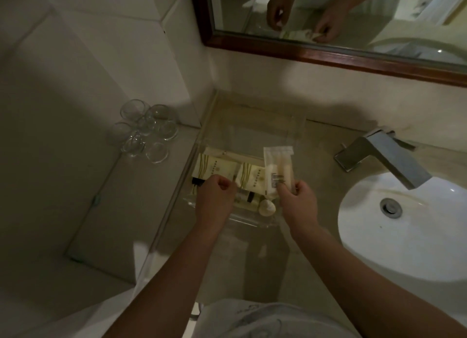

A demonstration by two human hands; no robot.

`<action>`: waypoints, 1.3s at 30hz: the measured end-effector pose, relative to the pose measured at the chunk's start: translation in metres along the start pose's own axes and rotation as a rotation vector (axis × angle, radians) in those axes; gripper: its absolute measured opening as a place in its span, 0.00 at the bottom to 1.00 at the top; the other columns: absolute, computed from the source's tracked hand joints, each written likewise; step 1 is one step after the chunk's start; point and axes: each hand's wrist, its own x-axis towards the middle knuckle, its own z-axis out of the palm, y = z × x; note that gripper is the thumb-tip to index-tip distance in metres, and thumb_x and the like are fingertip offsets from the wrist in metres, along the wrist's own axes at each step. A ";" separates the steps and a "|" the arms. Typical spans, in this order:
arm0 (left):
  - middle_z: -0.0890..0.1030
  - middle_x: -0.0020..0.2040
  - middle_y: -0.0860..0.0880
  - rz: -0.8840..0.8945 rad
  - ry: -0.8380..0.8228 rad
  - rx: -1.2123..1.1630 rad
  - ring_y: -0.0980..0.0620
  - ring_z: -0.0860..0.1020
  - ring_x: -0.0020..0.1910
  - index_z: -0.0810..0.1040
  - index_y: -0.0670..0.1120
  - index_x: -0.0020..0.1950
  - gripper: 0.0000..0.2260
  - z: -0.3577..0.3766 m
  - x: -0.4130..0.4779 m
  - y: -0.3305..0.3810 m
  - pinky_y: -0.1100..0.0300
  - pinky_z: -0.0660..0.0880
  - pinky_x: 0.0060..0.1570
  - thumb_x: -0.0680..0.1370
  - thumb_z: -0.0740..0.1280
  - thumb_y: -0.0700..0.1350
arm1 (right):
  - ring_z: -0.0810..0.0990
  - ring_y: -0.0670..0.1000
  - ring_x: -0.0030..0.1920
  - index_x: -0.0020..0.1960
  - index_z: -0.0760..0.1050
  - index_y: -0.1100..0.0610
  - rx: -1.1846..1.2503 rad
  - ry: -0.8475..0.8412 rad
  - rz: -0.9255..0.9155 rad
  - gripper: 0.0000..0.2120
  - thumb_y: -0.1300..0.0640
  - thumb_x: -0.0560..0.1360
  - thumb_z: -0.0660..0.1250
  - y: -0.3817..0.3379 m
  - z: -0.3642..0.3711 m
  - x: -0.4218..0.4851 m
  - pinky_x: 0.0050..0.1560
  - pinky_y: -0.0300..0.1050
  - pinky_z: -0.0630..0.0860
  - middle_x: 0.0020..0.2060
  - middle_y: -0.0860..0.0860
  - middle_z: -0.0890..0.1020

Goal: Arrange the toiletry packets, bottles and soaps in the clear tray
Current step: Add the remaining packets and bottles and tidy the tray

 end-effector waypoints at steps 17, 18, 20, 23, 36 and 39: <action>0.73 0.68 0.53 0.369 -0.108 0.285 0.57 0.72 0.65 0.74 0.50 0.66 0.17 0.018 -0.030 -0.025 0.58 0.72 0.63 0.78 0.62 0.42 | 0.80 0.47 0.28 0.49 0.76 0.58 -0.192 -0.030 0.016 0.03 0.59 0.75 0.67 -0.002 0.010 0.019 0.24 0.38 0.73 0.38 0.52 0.82; 0.72 0.69 0.54 0.366 -0.096 0.291 0.57 0.71 0.66 0.74 0.50 0.67 0.17 0.018 -0.031 -0.026 0.60 0.70 0.64 0.78 0.61 0.42 | 0.81 0.47 0.28 0.48 0.76 0.57 -0.219 -0.035 0.007 0.03 0.59 0.75 0.67 -0.003 0.010 0.019 0.24 0.37 0.73 0.38 0.51 0.82; 0.71 0.70 0.53 0.360 -0.076 0.297 0.57 0.70 0.67 0.73 0.50 0.67 0.17 0.017 -0.031 -0.028 0.64 0.66 0.63 0.78 0.61 0.42 | 0.82 0.46 0.28 0.47 0.76 0.56 -0.291 -0.046 -0.027 0.03 0.57 0.75 0.66 -0.005 0.010 0.019 0.24 0.38 0.73 0.37 0.51 0.83; 0.70 0.71 0.54 0.361 -0.081 0.311 0.58 0.68 0.69 0.72 0.51 0.69 0.18 0.016 -0.032 -0.029 0.66 0.63 0.63 0.78 0.61 0.42 | 0.82 0.46 0.29 0.46 0.76 0.54 -0.402 -0.067 -0.076 0.04 0.54 0.76 0.65 -0.009 0.005 0.018 0.28 0.40 0.73 0.35 0.50 0.83; 0.72 0.69 0.57 0.404 -0.086 0.199 0.60 0.70 0.66 0.74 0.50 0.67 0.18 0.016 -0.038 -0.025 0.60 0.72 0.62 0.78 0.61 0.40 | 0.75 0.49 0.32 0.42 0.75 0.54 -0.411 -0.049 -0.233 0.06 0.54 0.76 0.67 -0.008 -0.017 0.003 0.29 0.40 0.70 0.34 0.51 0.78; 0.76 0.61 0.56 0.357 0.040 0.073 0.57 0.77 0.55 0.78 0.50 0.60 0.14 0.013 -0.040 -0.034 0.64 0.75 0.50 0.76 0.62 0.38 | 0.78 0.47 0.34 0.45 0.77 0.53 -0.392 -0.205 -0.216 0.04 0.54 0.77 0.68 -0.011 -0.008 -0.004 0.30 0.37 0.70 0.35 0.48 0.79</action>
